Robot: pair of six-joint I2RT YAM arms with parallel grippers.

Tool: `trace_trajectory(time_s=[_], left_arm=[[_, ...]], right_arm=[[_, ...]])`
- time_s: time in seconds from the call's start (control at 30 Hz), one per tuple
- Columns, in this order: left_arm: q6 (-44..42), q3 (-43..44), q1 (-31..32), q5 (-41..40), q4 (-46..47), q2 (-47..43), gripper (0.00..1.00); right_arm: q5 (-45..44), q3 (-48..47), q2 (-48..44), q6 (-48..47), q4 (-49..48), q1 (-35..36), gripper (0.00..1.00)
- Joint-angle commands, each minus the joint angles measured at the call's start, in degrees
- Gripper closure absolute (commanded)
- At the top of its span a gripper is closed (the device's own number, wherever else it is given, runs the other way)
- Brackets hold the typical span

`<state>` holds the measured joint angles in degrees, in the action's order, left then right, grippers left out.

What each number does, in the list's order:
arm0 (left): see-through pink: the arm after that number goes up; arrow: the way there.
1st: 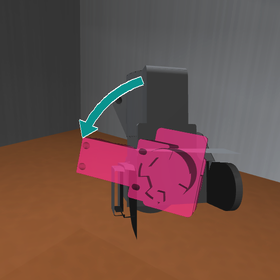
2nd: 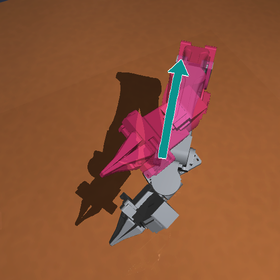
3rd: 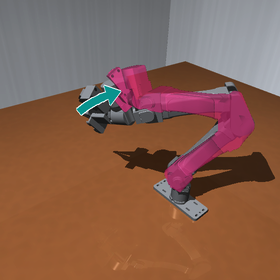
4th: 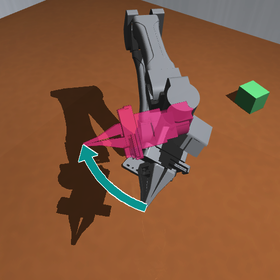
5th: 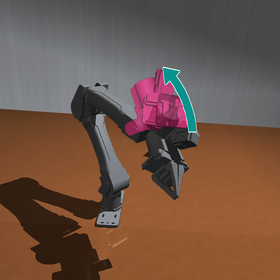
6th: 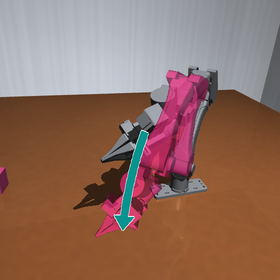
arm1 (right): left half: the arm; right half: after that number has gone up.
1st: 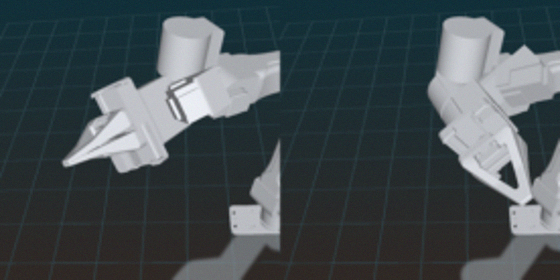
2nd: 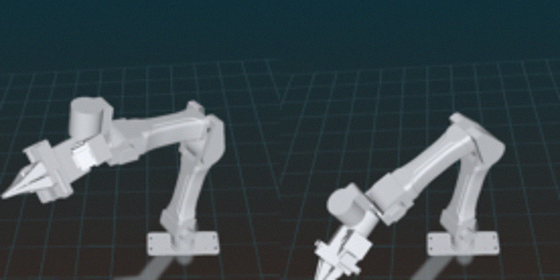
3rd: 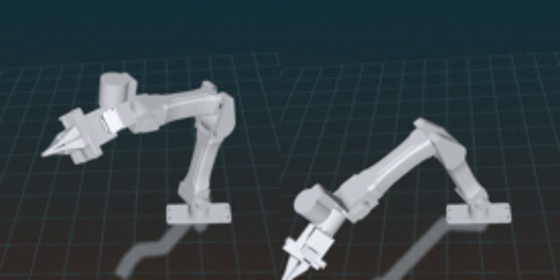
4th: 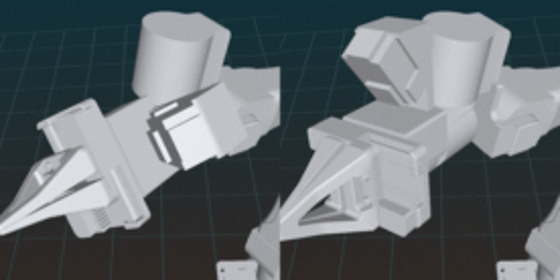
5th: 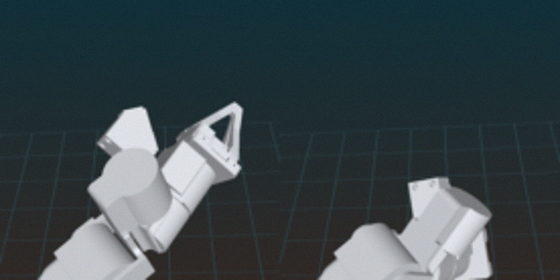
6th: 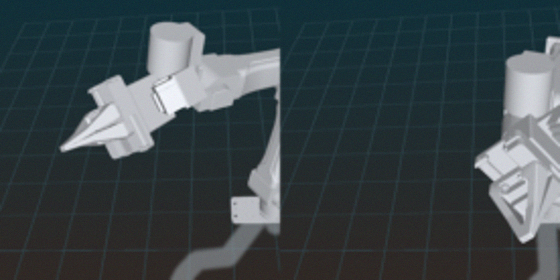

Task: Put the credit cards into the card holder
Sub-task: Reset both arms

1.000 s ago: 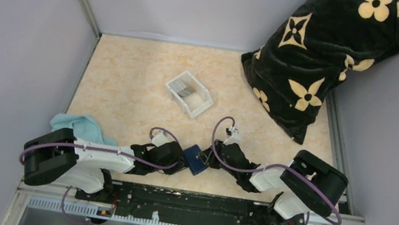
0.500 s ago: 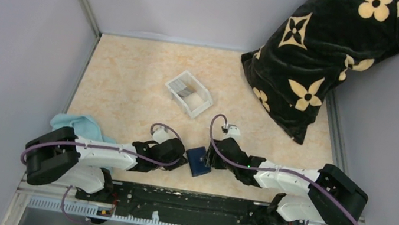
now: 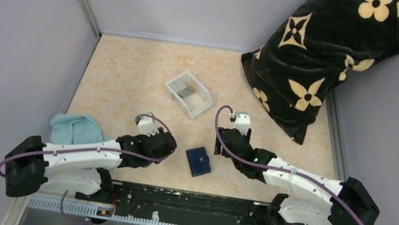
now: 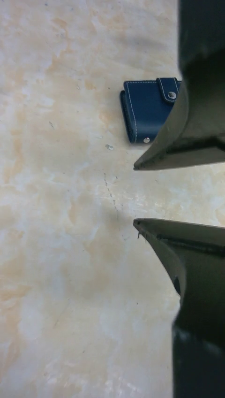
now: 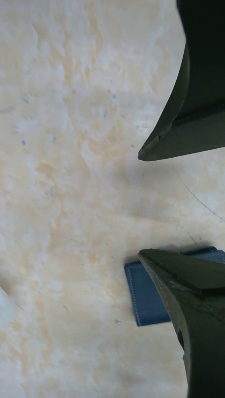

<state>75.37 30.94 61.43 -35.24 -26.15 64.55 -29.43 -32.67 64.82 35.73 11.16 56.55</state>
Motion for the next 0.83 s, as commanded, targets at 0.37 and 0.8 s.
trace_trajectory(time_s=[0.37, 0.8], left_arm=[[-40.07, 6.16, -10.23, -12.45, 21.63, -4.46, 0.00], [-53.24, -1.36, -17.61, -0.80, 34.87, -11.57, 0.19]], right_arm=[[-17.52, -6.71, -5.47, 1.92, 15.36, -1.92, 0.16], [-22.12, -5.38, -11.80, 1.78, 12.57, -1.97, 0.16]])
